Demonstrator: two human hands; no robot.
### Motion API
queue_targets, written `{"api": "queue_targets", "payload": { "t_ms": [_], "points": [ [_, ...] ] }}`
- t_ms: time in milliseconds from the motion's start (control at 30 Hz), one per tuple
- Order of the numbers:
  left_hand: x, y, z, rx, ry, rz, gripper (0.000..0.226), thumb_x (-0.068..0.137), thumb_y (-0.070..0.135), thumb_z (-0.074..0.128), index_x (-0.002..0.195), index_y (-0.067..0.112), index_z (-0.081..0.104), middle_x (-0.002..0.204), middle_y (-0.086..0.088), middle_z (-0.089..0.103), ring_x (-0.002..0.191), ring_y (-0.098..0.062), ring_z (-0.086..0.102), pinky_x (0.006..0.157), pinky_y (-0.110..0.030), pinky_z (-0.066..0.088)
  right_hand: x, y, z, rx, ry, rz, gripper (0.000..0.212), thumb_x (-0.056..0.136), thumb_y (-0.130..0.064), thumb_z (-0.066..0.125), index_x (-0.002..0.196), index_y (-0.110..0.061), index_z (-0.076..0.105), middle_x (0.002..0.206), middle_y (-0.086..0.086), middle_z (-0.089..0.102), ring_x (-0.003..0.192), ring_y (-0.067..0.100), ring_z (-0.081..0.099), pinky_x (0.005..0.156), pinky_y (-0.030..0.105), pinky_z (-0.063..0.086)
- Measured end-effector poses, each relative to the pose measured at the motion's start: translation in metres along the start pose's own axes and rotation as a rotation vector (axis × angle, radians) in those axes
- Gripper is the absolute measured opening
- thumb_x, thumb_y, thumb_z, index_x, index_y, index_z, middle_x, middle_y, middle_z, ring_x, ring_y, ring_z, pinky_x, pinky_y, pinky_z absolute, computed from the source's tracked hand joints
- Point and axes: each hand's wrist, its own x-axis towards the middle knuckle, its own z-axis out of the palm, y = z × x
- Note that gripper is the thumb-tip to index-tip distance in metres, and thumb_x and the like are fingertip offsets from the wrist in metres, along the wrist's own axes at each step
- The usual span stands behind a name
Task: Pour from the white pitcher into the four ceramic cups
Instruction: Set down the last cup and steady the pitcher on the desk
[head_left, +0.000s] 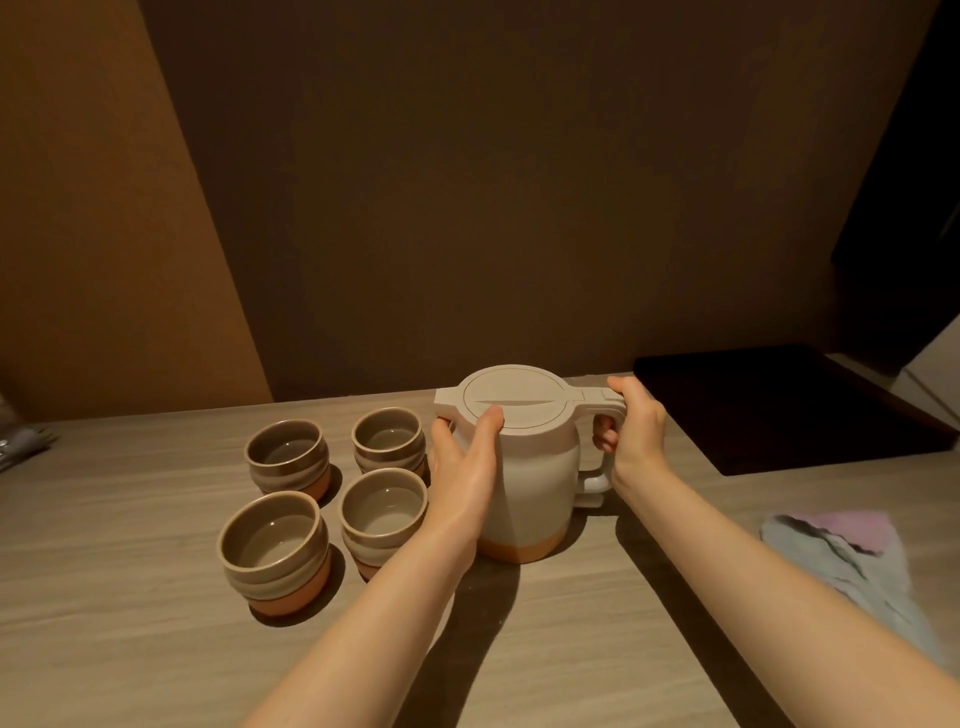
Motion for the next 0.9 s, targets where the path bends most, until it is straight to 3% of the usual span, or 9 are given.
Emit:
{"api": "queue_targets", "payload": {
  "t_ms": [400, 567, 700, 767, 833, 900],
  "points": [
    [-0.001, -0.006, 0.0, -0.036, 0.015, 0.063, 0.089, 0.08, 0.072, 0.051, 0.151, 0.037, 0.009, 0.159, 0.005, 0.021, 0.143, -0.026, 0.025, 0.113, -0.05, 0.025, 0.008, 0.006, -0.003, -0.064, -0.1, -0.011, 0.042, 0.096, -0.034, 0.047, 0.061, -0.013, 0.054, 0.051, 0.002, 0.047, 0.041, 0.011, 0.039, 0.041, 0.024, 0.027],
    [-0.001, -0.006, -0.001, -0.036, 0.033, 0.076, 0.093, 0.076, 0.075, 0.052, 0.151, 0.035, 0.015, 0.159, 0.004, 0.024, 0.143, -0.026, 0.027, 0.113, -0.051, 0.027, -0.011, -0.008, 0.004, -0.121, -0.032, -0.025, 0.043, 0.102, -0.034, 0.036, 0.066, -0.015, 0.05, 0.065, 0.005, 0.05, 0.061, 0.015, 0.048, 0.058, 0.03, 0.038],
    [-0.003, -0.004, -0.004, -0.022, 0.039, 0.091, 0.092, 0.076, 0.074, 0.053, 0.151, 0.031, 0.02, 0.157, 0.004, 0.028, 0.142, -0.026, 0.03, 0.111, -0.051, 0.029, -0.011, -0.008, -0.003, -0.395, 0.044, -0.105, 0.05, 0.103, -0.043, 0.028, 0.07, -0.017, 0.056, 0.069, 0.003, 0.059, 0.07, 0.017, 0.057, 0.066, 0.033, 0.044],
    [-0.006, -0.001, -0.006, -0.01, 0.033, 0.096, 0.089, 0.078, 0.071, 0.054, 0.15, 0.029, 0.024, 0.155, 0.003, 0.031, 0.14, -0.025, 0.032, 0.109, -0.048, 0.032, -0.011, -0.003, -0.008, -0.588, 0.091, -0.156, 0.058, 0.101, -0.049, 0.023, 0.07, -0.02, 0.061, 0.068, 0.0, 0.064, 0.075, 0.019, 0.062, 0.079, 0.039, 0.048],
    [-0.008, 0.0, -0.01, 0.007, 0.042, 0.107, 0.083, 0.081, 0.066, 0.056, 0.148, 0.026, 0.029, 0.153, 0.002, 0.035, 0.139, -0.025, 0.035, 0.107, -0.045, 0.034, -0.013, -0.002, -0.012, -0.707, 0.102, -0.173, 0.059, 0.1, -0.054, 0.018, 0.081, -0.021, 0.064, 0.082, 0.0, 0.066, 0.09, 0.023, 0.062, 0.088, 0.043, 0.047],
    [-0.017, 0.004, -0.014, 0.041, 0.051, 0.124, 0.081, 0.082, 0.064, 0.057, 0.148, 0.025, 0.031, 0.154, 0.0, 0.035, 0.139, -0.026, 0.035, 0.107, -0.045, 0.035, -0.017, -0.003, -0.017, -0.754, 0.079, -0.186, 0.06, 0.099, -0.056, 0.019, 0.107, -0.017, 0.063, 0.102, 0.003, 0.065, 0.104, 0.024, 0.058, 0.091, 0.042, 0.044]
  ]
}}
